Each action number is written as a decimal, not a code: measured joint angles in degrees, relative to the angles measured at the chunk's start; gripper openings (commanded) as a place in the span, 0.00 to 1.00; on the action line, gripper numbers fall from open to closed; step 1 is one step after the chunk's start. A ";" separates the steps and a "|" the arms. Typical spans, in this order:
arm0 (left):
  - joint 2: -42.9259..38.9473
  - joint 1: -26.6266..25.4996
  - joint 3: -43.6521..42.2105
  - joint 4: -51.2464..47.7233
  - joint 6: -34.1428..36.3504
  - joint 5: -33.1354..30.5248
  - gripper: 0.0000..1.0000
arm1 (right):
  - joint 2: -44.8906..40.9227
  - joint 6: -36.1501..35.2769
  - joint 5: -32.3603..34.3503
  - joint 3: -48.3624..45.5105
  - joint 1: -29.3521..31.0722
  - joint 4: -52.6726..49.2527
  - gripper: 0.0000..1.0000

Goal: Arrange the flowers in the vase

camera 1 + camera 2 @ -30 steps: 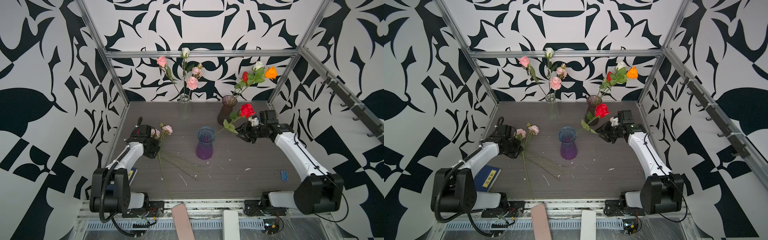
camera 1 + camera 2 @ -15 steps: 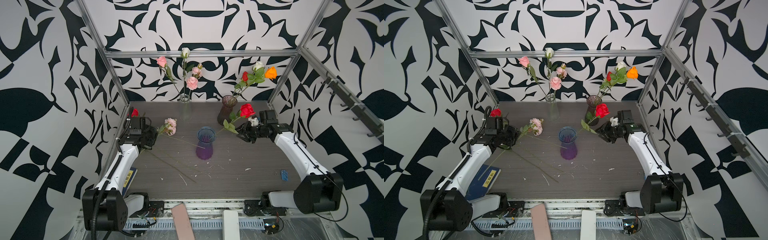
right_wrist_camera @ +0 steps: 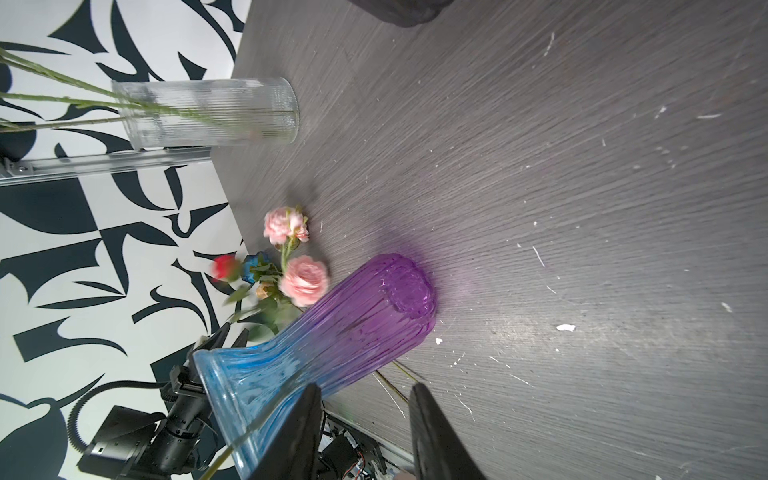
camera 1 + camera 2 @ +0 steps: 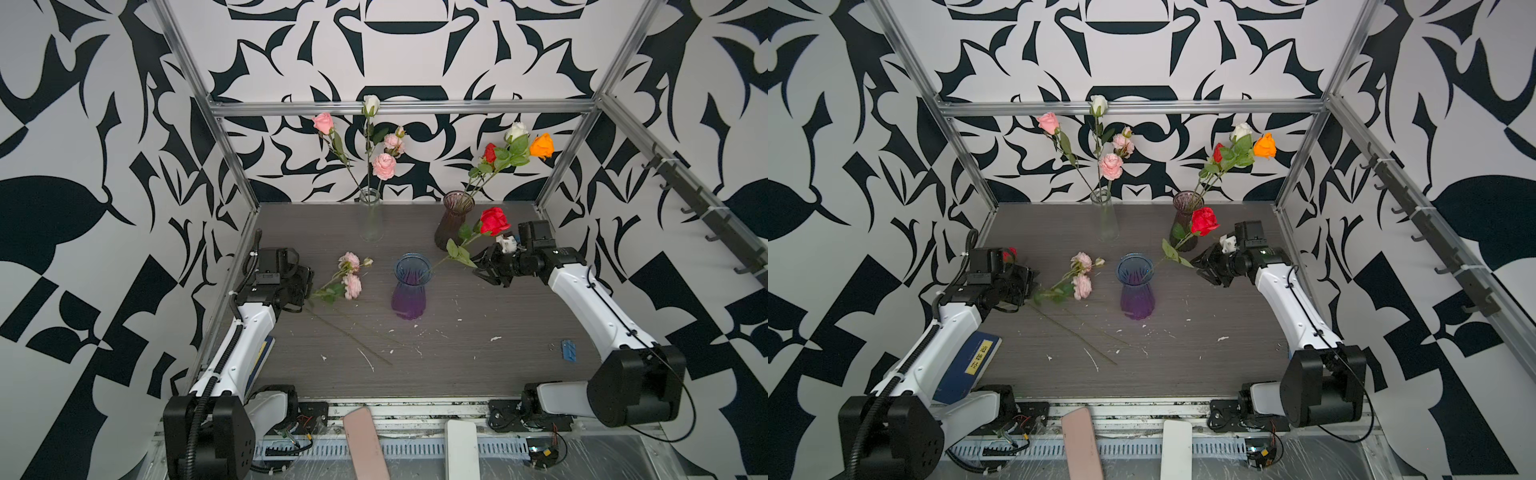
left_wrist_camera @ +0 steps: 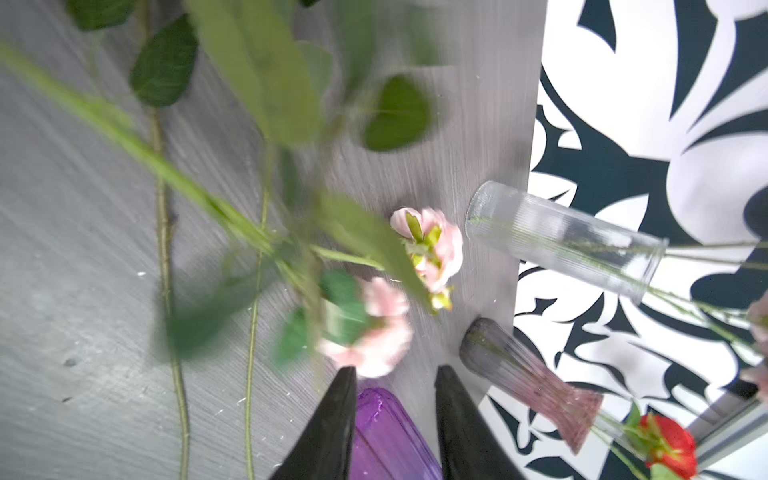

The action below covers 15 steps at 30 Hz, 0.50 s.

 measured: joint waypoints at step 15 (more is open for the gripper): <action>-0.63 0.33 -5.51 -0.76 1.66 2.91 0.38 | 0.09 0.13 -0.09 -0.37 0.00 0.20 0.39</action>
